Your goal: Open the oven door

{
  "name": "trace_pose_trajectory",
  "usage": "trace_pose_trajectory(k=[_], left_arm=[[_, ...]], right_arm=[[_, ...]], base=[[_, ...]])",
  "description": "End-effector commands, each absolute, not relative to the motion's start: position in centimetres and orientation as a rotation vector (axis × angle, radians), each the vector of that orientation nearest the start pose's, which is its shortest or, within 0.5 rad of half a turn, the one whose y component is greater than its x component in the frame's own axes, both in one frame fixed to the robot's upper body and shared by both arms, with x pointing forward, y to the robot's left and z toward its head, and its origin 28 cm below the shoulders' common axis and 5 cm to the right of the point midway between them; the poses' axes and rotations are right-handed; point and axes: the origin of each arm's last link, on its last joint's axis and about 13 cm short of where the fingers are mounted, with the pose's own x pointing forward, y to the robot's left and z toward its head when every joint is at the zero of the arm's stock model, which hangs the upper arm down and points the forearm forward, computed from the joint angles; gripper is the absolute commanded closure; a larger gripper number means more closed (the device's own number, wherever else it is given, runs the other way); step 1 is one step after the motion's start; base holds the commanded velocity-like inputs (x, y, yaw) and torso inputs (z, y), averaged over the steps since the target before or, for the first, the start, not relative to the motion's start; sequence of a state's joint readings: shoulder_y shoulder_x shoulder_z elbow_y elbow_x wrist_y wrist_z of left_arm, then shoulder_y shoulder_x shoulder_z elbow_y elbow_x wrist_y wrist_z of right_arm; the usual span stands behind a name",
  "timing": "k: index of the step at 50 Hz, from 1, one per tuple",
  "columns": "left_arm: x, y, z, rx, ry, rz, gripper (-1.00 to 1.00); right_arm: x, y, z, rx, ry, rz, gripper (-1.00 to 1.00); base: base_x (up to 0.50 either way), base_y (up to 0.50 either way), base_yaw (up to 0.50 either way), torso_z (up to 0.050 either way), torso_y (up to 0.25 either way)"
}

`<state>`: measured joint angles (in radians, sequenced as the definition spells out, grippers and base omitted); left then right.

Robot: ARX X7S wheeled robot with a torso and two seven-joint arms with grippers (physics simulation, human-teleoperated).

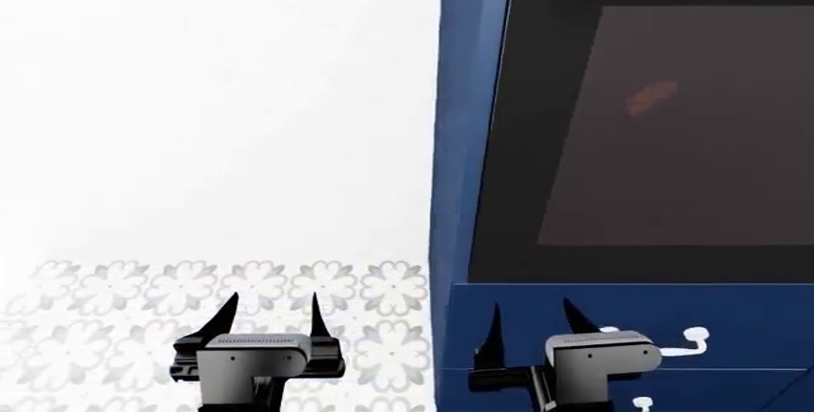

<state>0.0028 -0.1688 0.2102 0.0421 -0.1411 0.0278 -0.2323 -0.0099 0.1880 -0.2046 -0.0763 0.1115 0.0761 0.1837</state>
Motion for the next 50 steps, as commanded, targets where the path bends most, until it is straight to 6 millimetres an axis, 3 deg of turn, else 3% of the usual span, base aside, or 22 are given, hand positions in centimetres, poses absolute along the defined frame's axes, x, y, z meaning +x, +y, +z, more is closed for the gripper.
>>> trace_pose_trajectory(k=[1,10,23,32,50], left_arm=[[20.8,20.2,2.0,0.012,-0.035,0.020,-1.00],[20.8,20.2,2.1,0.010,-0.038,0.023,-1.00],[21.5,20.0,2.0,0.006,-0.044,0.020,-1.00],[21.0,20.0,2.1,0.009,-0.043,0.016,-1.00],[20.7,19.8,2.2,0.006,-0.047,0.016,-1.00]], right_arm=[[20.4,-10.0,1.9,-0.076,0.032,0.027,-1.00],[20.4,-10.1,1.9,-0.080,0.027,0.019,-1.00],[20.8,-10.0,2.1,-0.105,0.011,0.030,-1.00],[20.1,-9.9,2.4,-0.008,-0.004,0.059,-1.00],[19.9,-10.1,2.4,-0.001,-0.004,0.066,-1.00]], base=[[0.01,0.50,0.00,0.000,0.000],[0.00,0.47,0.00,0.000,0.000],[0.00,0.00,0.00,0.000,0.000],[0.00,0.00,-0.50,0.000,0.000],[0.00,0.00,-0.50,0.000,0.000]])
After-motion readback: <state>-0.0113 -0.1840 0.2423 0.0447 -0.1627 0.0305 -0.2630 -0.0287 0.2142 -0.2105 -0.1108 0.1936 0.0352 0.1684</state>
